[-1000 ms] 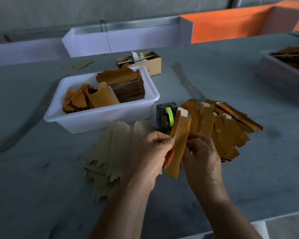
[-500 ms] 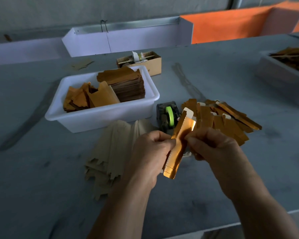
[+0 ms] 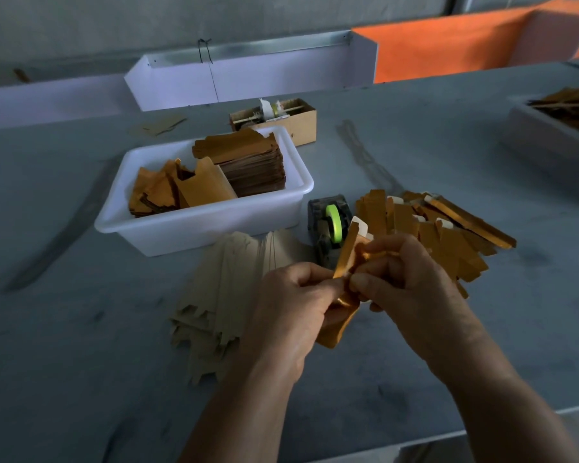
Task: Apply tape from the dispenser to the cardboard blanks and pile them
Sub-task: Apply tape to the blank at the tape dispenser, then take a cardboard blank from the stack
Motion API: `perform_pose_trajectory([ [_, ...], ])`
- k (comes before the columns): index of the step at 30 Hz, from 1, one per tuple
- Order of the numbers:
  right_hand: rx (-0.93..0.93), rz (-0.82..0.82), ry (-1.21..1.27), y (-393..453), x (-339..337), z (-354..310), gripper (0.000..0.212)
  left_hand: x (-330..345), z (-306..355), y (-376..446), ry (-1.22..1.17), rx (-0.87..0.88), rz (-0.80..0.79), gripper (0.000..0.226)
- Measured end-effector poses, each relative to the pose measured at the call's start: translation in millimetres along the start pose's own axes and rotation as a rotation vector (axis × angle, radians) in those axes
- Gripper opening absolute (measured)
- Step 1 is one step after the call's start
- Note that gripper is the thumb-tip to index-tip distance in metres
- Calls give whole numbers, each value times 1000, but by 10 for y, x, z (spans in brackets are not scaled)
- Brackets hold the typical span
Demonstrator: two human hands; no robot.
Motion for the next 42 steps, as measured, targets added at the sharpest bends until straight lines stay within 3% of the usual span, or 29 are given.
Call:
perform_pose_trajectory([
  [9, 19, 19, -53, 11, 10, 31, 25, 47, -39, -32, -38, -54, -97, 22],
  [12, 11, 19, -103, 7, 14, 8, 24, 58, -42, -38, -41, -48, -100, 15],
  [18, -15, 34, -210, -15, 39, -98, 27, -47, -22, -51, 43, 50, 59, 25],
  [25, 25, 131, -426, -23, -54, -154, 27, -36, 283, -294, 313, 412, 250, 14],
  [30, 39, 152, -534, -53, -97, -164, 51, -112, 294, -325, 273, 414, 286, 12],
  [33, 10, 80, -296, -62, 3, -111, 44, -137, 289, -267, 252, 378, 259, 11],
  [37, 157, -23, 151, -48, 197, 133, 25, -137, 132, -164, 136, 254, 159, 20],
  [39, 187, 6, 225, -30, 200, 190, 7, -112, 68, -133, 125, 203, 81, 24],
  [42, 180, 7, 213, 4, 193, 191, 14, -91, 44, -103, 211, 171, 22, 25],
])
Point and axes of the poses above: each hand's wrist, its own y-axis towards the middle knuckle, its own x-axis out of the palm, z = x × y, the point moved 10 cm from there along y, towards the middle knuckle, and after that the axes turned 3 degrees about -y, right-handed, at the moved point
